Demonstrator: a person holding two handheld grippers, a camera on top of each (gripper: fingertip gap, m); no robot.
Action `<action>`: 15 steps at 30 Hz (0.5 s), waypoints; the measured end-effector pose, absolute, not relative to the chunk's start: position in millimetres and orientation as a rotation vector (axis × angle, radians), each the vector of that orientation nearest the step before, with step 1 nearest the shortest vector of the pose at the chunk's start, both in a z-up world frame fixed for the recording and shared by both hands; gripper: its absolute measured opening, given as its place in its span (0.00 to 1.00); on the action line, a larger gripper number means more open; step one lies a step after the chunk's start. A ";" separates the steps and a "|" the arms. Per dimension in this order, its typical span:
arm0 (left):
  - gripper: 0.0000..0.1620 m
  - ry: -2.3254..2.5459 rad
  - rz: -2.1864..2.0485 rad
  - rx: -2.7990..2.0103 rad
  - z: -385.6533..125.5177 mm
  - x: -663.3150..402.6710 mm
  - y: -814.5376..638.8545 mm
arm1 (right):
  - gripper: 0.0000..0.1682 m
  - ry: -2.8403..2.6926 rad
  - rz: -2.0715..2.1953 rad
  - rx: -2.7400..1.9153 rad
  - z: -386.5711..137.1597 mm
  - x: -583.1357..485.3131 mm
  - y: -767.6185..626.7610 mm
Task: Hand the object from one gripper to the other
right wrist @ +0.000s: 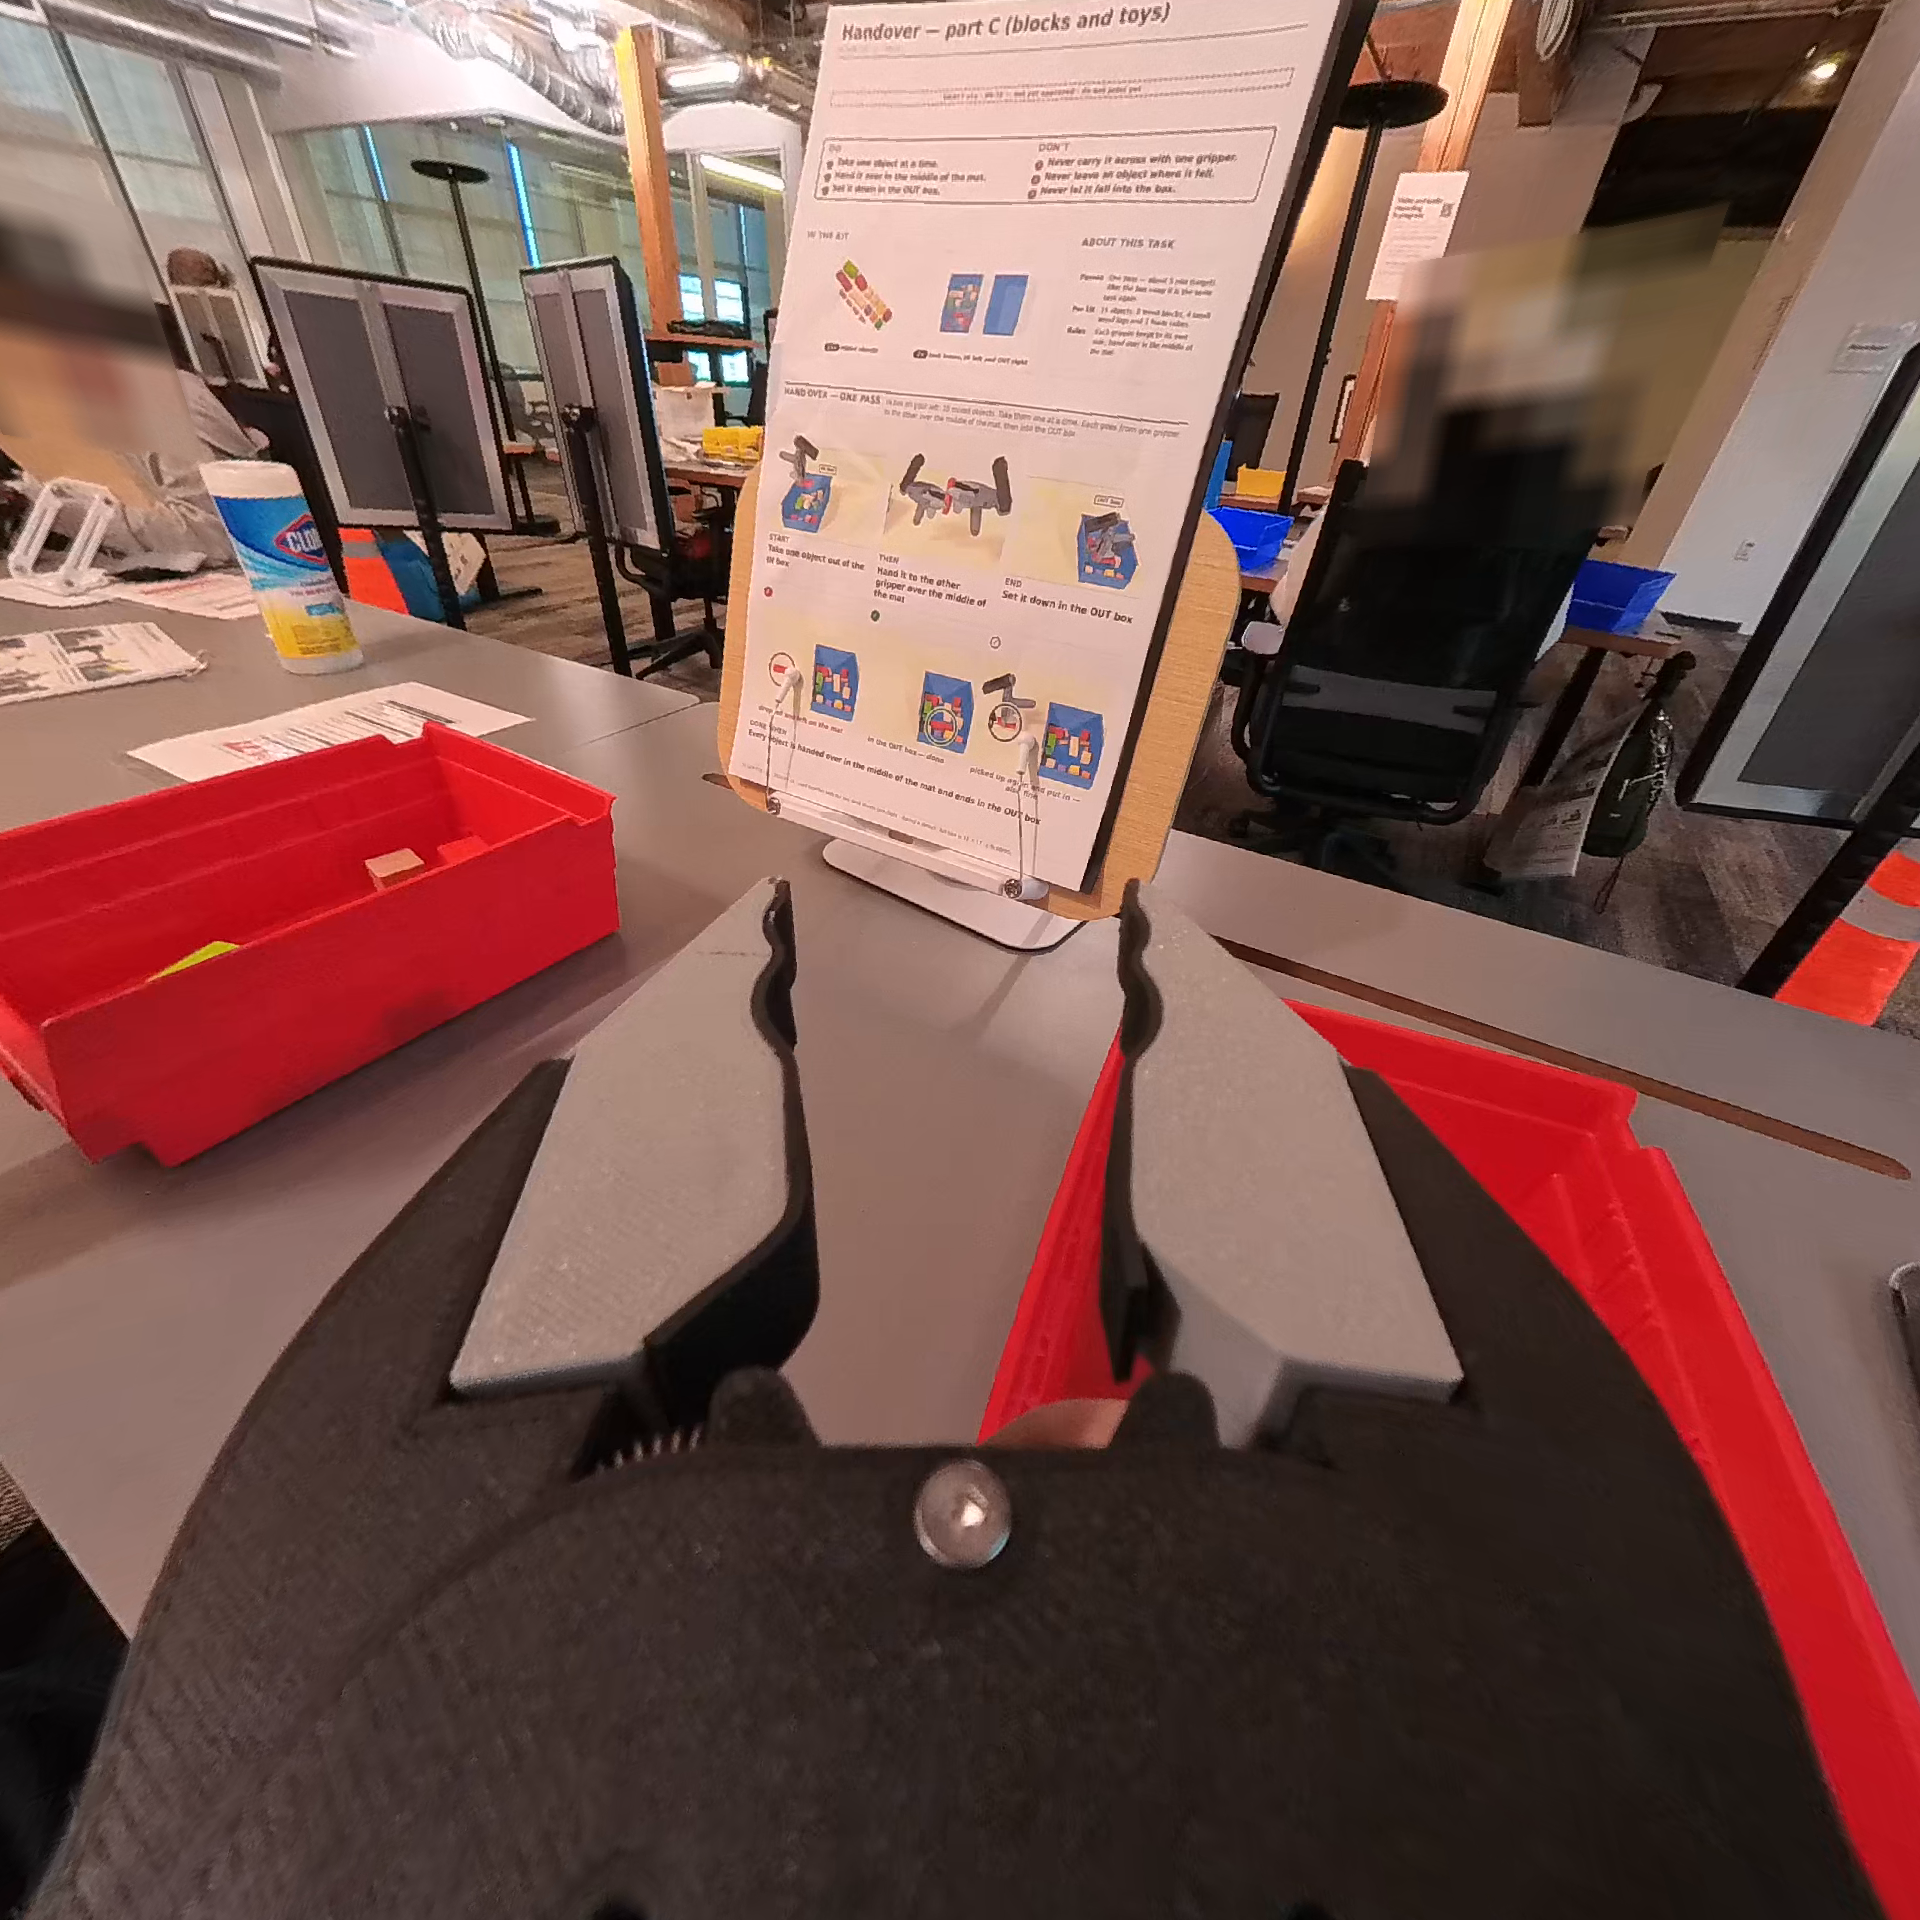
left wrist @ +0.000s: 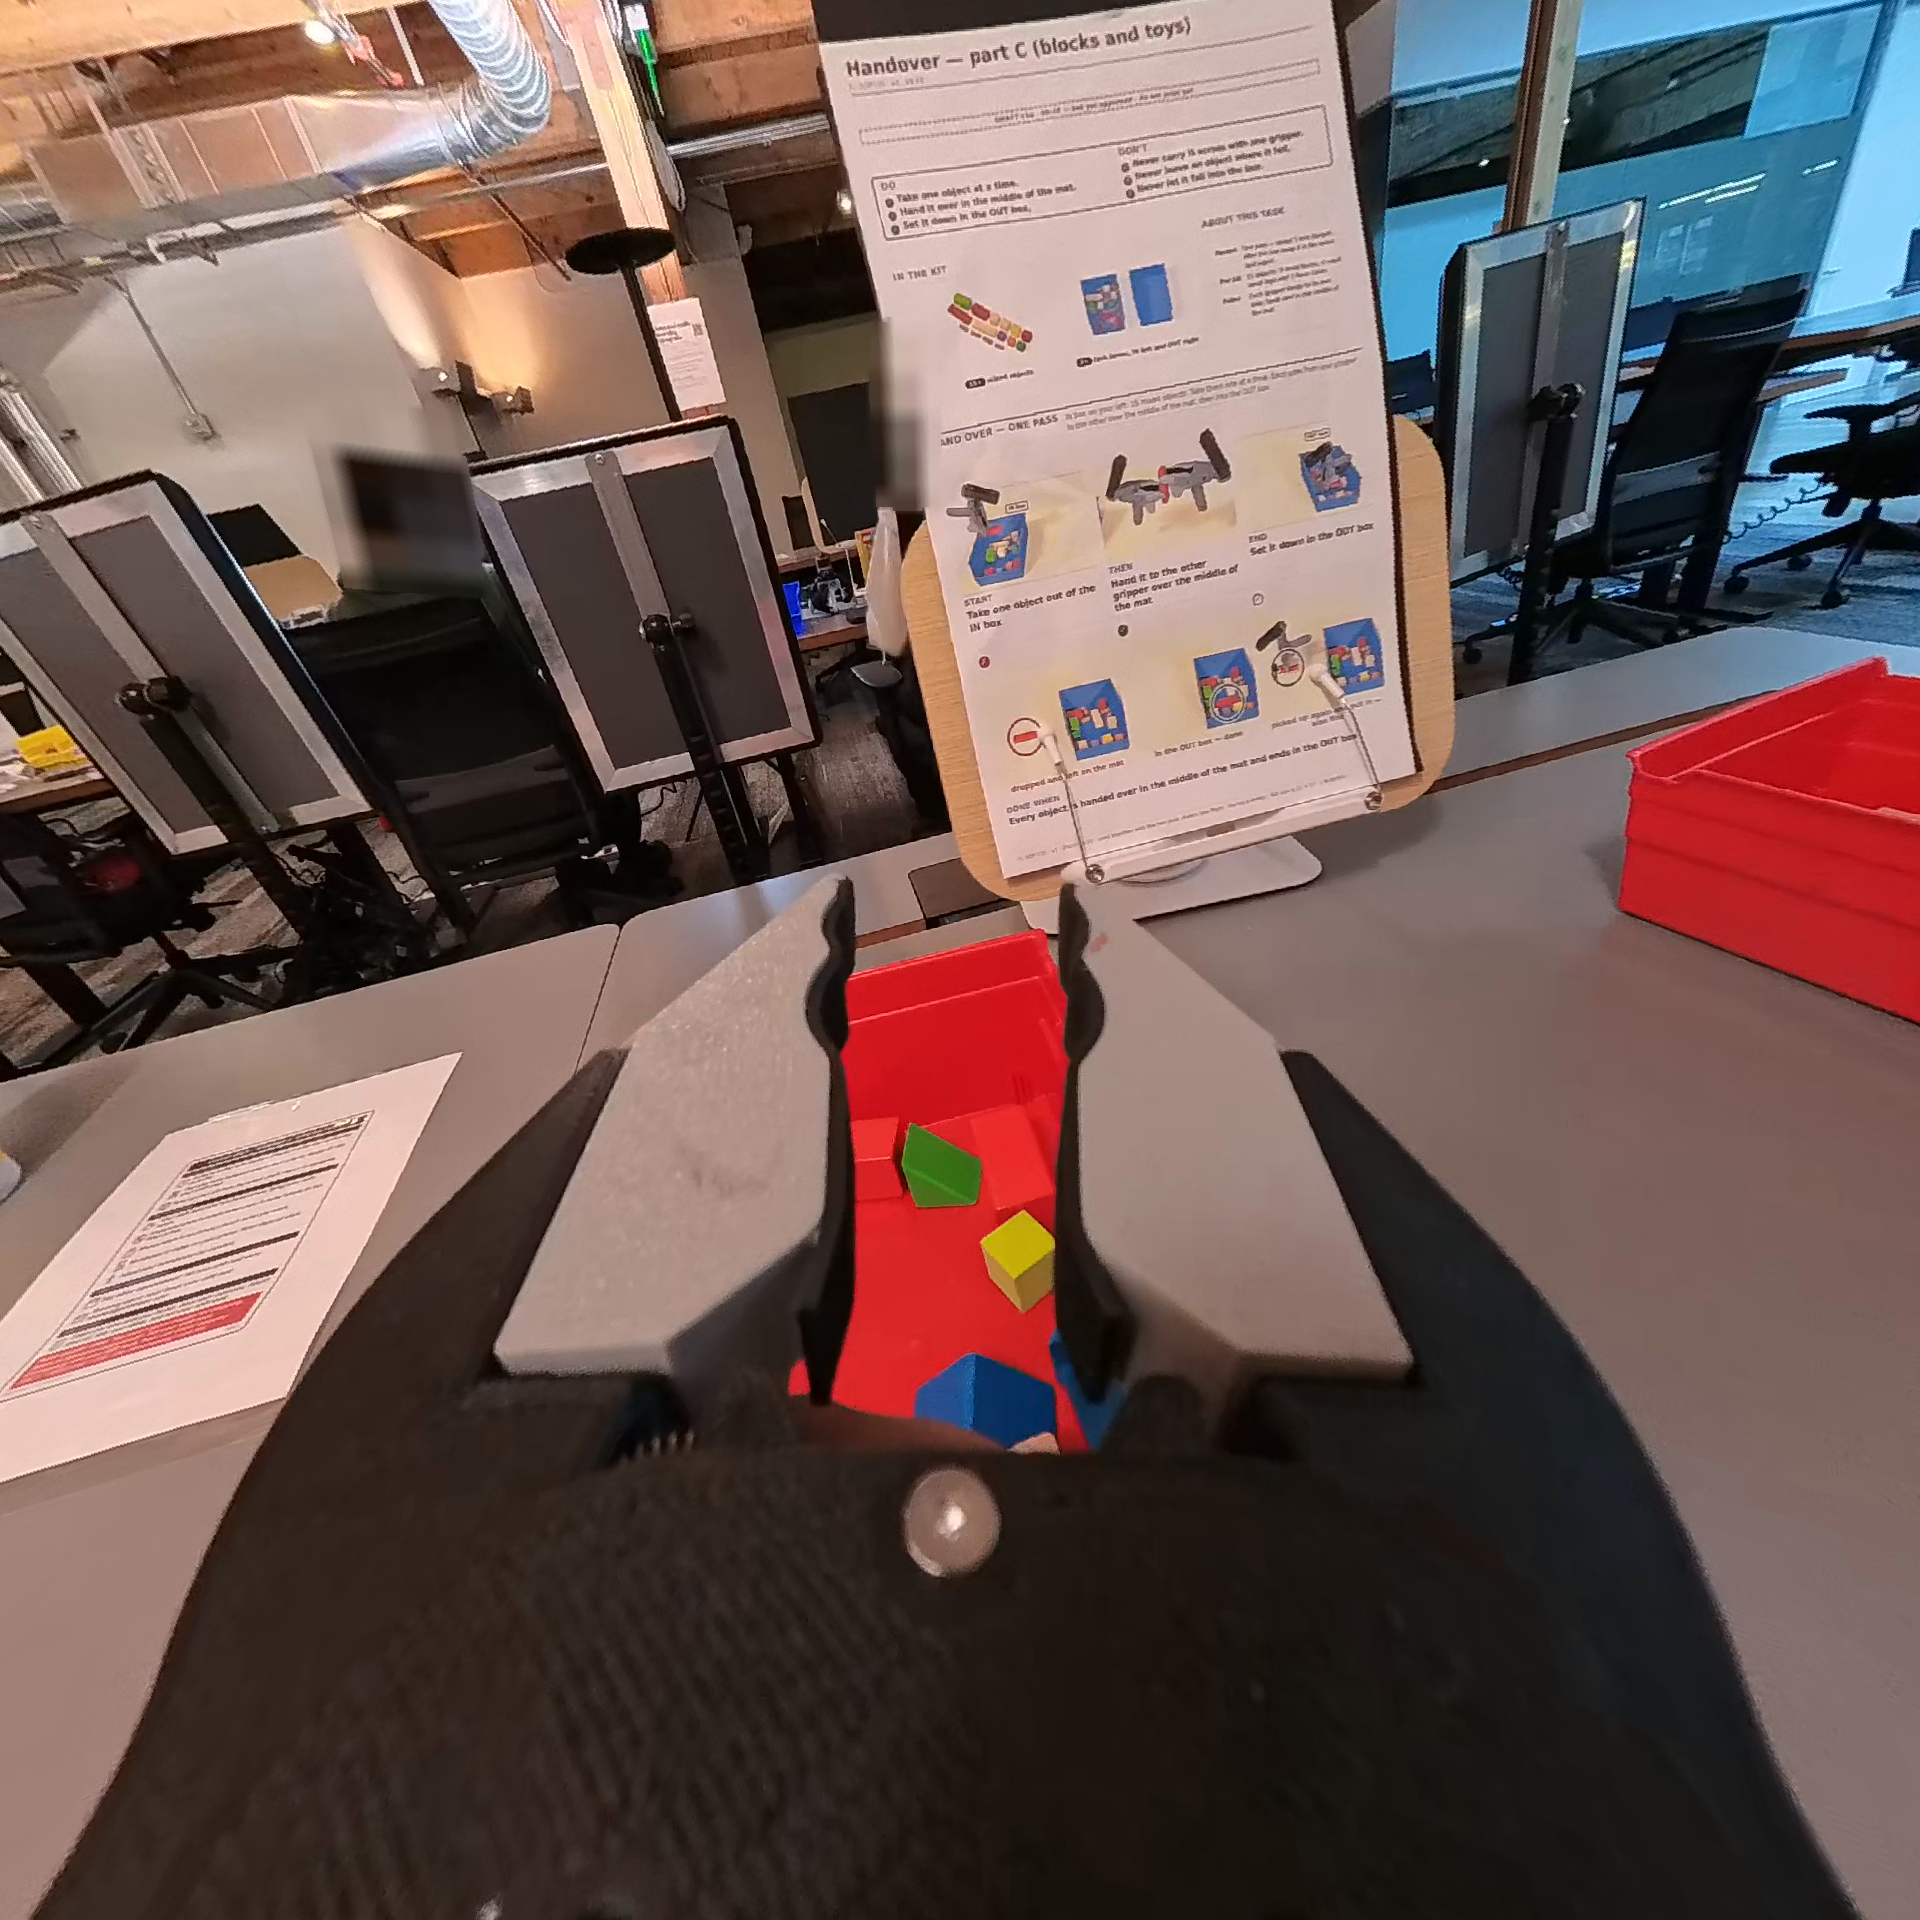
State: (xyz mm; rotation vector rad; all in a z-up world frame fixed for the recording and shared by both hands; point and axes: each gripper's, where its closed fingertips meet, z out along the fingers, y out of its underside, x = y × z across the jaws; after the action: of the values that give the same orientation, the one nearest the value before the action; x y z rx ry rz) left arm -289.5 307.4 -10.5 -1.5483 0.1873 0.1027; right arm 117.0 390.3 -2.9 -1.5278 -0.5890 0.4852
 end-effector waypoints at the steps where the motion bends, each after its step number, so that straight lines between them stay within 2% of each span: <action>1: 0.23 0.184 0.102 -1.551 -11.1 -291.0 307.8 | 0.36 -0.590 0.485 -1.526 -2.6 116.8 389.9; 5: 0.22 0.124 0.121 -1.644 -33.9 -316.9 319.4 | 0.36 -0.592 0.487 -1.525 -2.6 116.2 389.4; 8: 0.25 0.065 0.120 -1.842 -82.1 -348.5 335.0 | 0.36 -0.595 0.489 -1.526 -2.7 115.6 388.8; 13: 0.36 0.068 0.147 -2.196 -161.0 -377.2 335.1 | 0.36 -0.598 0.498 -1.524 -2.4 114.9 388.2; 15: 0.36 0.118 0.173 -2.359 -191.7 -382.3 323.6 | 0.36 -0.603 0.504 -1.529 -4.4 112.6 389.3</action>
State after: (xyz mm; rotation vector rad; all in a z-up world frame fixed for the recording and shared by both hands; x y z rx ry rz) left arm -382.3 323.6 -191.7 -2.3587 0.1182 0.1728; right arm 112.6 389.3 -4.4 -1.5293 -0.6028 0.5044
